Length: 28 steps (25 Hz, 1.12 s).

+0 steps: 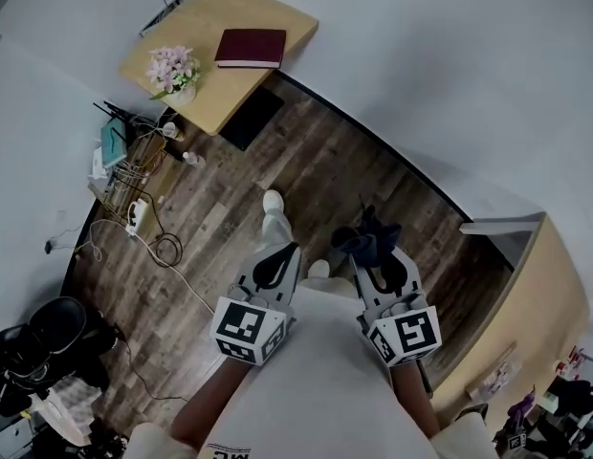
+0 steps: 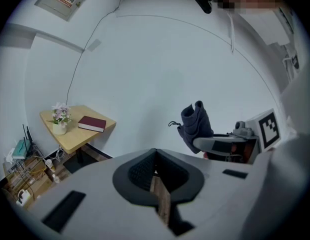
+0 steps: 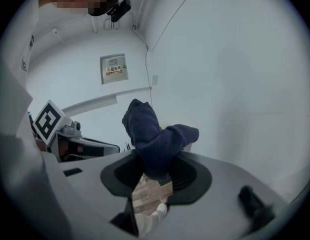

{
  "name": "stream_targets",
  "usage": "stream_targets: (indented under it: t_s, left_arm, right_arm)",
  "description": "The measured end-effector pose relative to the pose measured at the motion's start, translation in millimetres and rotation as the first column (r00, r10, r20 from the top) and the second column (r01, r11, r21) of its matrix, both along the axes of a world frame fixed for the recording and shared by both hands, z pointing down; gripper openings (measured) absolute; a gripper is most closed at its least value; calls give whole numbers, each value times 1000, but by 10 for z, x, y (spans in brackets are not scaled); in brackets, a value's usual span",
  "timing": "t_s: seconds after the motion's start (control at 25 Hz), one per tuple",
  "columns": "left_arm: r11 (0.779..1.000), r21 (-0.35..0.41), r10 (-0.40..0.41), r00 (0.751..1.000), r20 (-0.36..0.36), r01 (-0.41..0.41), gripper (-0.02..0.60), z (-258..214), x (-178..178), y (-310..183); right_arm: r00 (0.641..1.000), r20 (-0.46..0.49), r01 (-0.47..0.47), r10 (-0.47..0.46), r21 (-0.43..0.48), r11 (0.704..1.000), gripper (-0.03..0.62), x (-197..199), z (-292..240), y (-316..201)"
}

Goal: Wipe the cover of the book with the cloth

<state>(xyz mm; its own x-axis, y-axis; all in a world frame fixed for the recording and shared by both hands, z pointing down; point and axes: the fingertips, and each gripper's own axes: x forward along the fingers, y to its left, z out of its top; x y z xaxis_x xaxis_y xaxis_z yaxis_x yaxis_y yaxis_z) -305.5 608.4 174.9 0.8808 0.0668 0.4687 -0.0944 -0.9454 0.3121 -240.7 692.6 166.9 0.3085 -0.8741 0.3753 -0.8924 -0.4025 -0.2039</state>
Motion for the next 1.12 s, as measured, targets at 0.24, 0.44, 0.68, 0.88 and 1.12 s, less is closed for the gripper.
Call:
stream_targets:
  t_s: [0.24, 0.44, 0.68, 0.88, 1.12]
  left_arm:
    - [999, -40, -18, 1000, -19, 17, 9, 40, 582, -667]
    - [998, -52, -42, 999, -35, 40, 9, -98, 1084, -1515]
    - [993, -76, -91, 995, -26, 89, 11, -73, 1423, -2673]
    - [986, -79, -149, 989, -24, 147, 10, 6, 1606, -3531]
    - [971, -95, -220, 975, -7, 218, 9, 87, 1701, -4075]
  right_arm:
    - [1000, 6, 10, -10, -25, 1000, 143, 508, 6, -720]
    - [999, -10, 31, -31, -40, 999, 143, 1006, -137, -1571]
    - [999, 6, 49, -49, -78, 996, 143, 1492, -93, -2682]
    - [992, -37, 118, -122, -93, 989, 144, 1700, -75, -3579]
    - [982, -25, 181, -185, -118, 976, 143, 1905, 20, -4148]
